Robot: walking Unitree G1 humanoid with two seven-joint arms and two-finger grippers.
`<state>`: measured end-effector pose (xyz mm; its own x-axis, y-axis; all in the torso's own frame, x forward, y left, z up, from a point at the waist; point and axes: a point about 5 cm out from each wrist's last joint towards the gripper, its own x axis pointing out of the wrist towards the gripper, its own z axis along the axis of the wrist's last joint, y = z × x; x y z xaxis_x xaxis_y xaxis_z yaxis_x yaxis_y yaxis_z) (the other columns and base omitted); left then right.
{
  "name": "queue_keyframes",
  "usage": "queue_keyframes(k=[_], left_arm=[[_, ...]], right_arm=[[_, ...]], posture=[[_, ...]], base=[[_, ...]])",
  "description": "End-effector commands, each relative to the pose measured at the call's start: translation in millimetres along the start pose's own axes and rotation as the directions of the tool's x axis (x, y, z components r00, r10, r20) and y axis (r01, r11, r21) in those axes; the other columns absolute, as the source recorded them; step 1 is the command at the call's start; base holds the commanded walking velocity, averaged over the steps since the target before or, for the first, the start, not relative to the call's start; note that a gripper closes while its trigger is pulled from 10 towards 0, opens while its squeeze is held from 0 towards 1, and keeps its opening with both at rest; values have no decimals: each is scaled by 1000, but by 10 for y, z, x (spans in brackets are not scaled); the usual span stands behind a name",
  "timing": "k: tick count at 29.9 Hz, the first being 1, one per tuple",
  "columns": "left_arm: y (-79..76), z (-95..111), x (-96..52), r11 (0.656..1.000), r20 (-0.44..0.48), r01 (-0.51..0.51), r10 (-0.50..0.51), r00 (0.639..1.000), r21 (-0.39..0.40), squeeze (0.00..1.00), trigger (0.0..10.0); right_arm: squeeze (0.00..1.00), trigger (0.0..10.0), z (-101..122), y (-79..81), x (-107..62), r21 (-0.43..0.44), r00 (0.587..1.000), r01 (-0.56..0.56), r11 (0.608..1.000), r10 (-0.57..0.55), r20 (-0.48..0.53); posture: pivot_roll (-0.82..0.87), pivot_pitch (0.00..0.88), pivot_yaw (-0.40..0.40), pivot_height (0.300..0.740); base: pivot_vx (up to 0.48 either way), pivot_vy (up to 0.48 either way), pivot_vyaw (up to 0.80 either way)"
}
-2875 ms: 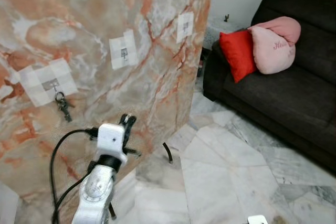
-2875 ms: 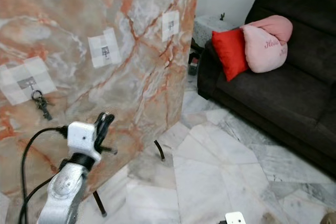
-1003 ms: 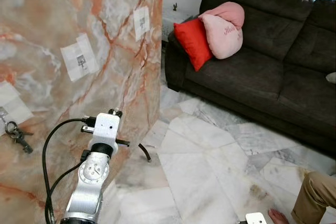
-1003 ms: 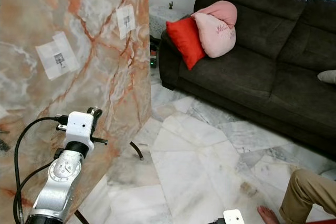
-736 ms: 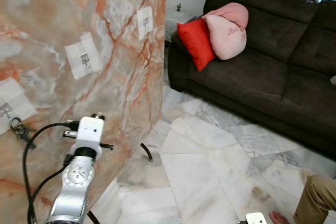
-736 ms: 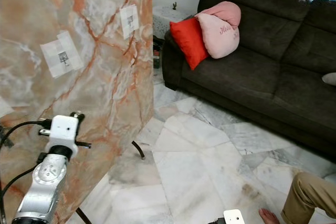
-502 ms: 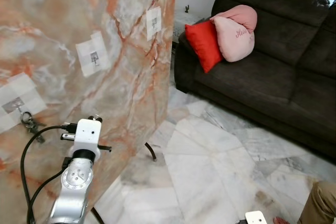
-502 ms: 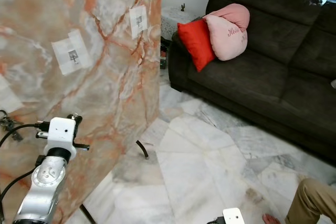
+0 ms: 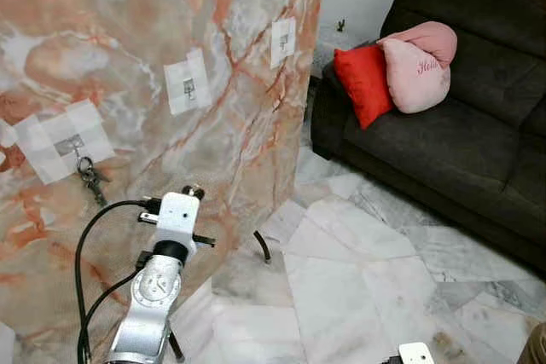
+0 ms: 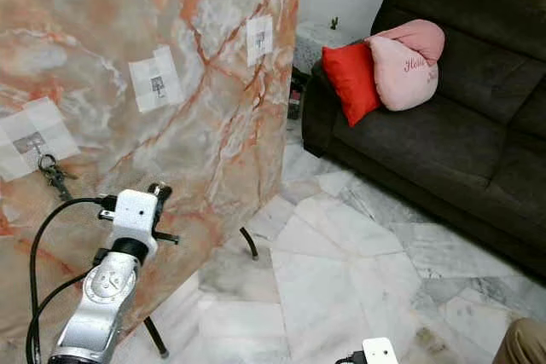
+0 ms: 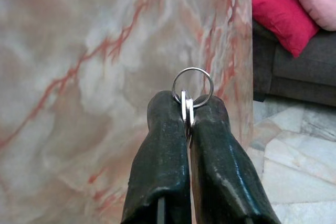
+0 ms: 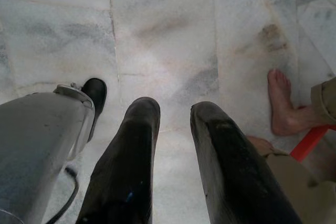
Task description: Hang keys on a hook
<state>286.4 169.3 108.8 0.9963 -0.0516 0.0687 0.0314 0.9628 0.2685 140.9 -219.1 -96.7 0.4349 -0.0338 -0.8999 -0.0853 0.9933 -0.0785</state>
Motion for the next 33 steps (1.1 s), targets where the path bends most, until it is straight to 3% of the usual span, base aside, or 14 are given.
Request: queue_keyframes(k=[1,26,33], left_arm=[[-68,68,12,1000,31,27,-27,999,-2,0,10000],[-118,90,-5,998,51,54,-53,997,-16,0,10000],[-156,130,-33,996,76,82,-79,994,-38,0,10000]], right_arm=[[0,10000,-8,-58,-10,13,1000,15,1000,-15,-1],[0,10000,-19,-59,-11,-3,1000,11,1000,-11,-7],[0,10000,-14,-58,-11,-3,1000,9,1000,-9,-7]], posture=[[52,0,-129,740],[58,0,-130,740],[61,0,-132,740]], base=[[326,0,0],[339,0,0],[35,0,0]])
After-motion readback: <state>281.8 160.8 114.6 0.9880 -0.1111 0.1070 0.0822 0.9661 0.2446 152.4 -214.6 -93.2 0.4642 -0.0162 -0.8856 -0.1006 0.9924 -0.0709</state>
